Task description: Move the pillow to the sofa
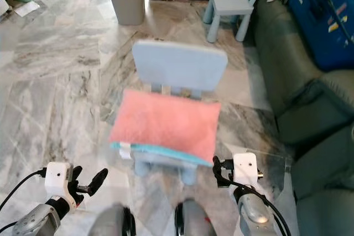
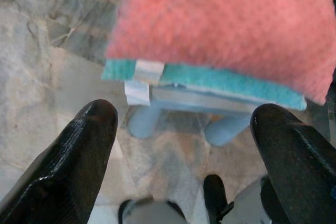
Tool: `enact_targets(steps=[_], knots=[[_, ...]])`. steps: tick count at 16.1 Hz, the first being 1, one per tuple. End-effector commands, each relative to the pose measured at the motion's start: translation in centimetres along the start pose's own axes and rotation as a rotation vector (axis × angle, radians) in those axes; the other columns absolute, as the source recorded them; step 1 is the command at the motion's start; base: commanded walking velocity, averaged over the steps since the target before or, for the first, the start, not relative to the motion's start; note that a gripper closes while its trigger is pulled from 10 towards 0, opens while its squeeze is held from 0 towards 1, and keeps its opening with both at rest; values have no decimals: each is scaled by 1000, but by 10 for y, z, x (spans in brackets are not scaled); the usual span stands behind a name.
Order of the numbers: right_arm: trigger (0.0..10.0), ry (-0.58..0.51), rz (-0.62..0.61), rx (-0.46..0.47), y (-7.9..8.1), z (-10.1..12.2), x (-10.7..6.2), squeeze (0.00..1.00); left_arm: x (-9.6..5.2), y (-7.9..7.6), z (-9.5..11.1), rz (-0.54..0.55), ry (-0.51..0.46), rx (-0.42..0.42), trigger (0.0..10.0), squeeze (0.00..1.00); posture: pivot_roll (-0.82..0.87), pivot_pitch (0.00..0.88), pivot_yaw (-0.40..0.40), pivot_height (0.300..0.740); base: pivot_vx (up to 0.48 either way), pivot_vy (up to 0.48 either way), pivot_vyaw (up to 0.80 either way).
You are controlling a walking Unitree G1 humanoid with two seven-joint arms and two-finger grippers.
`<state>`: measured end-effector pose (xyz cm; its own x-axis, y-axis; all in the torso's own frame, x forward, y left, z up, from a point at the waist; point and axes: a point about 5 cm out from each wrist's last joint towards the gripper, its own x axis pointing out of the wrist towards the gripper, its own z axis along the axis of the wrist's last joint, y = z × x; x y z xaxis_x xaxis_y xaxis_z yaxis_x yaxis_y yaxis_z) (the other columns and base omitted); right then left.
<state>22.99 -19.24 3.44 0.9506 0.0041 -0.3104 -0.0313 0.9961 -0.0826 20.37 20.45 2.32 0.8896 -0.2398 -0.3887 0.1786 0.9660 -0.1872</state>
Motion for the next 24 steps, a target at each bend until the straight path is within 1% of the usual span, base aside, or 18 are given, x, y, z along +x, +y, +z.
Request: enact_targets(steps=[1,5,6,7,8,9,11,12,16,17,19,20,22,23,24], knots=[[10000,19,-3,8,-1,-4,-3,0,-4,1,-8,14,33,-7,10000,0,26,230,-9,595,0,0,0],[10000,19,-2,7,-2,-4,-1,0,-5,1,-7,22,29,-6,10000,0,31,236,-11,550,0,0,0],[10000,18,-2,8,-2,-4,-1,0,-5,3,-7,43,26,14,10000,0,33,236,-12,535,0,0,0],[10000,19,-2,7,-2,-4,0,0,-6,9,-7,87,33,53,10000,0,34,237,-12,520,0,0,0],[10000,21,-2,6,-2,-4,1,0,-6,13,-7,117,36,60,10000,0,34,236,-13,510,0,0,0],[10000,20,-3,5,-3,-4,2,0,-6,19,-6,156,35,73,10000,0,35,236,-14,485,0,0,0],[10000,20,-4,4,-3,-4,3,0,-7,22,-5,180,33,80,10000,0,37,233,-14,470,0,0,0],[10000,16,-7,1,-5,-3,5,0,-6,27,-3,220,27,98,10000,0,37,230,-14,450,0,0,0],[10000,7,-10,-4,-6,0,10,0,-2,32,3,278,-2,109,10000,0,37,222,-15,405,0,0,0],[10000,2,-10,-6,-6,2,12,0,0,33,7,297,-17,127,10000,0,37,220,-16,390,0,0,0],[10000,-14,-9,-13,-7,7,16,0,3,31,16,291,-60,131,10000,0,37,222,-17,360,0,0,0],[10000,-16,-9,-14,-7,7,16,0,3,31,17,290,-63,131,10000,0,37,222,-17,355,0,0,0],[10000,-49,-2,-21,-8,16,21,0,7,27,28,283,-108,145,10000,0,37,227,-19,330,0,0,0],[10000,-54,-4,-27,-9,18,22,0,8,27,31,288,-125,149,10000,0,36,229,-19,330,0,0,0],[10000,-80,-3,-29,-10,28,26,0,11,26,47,298,-188,179,10000,0,37,231,-18,330,0,0,0]])
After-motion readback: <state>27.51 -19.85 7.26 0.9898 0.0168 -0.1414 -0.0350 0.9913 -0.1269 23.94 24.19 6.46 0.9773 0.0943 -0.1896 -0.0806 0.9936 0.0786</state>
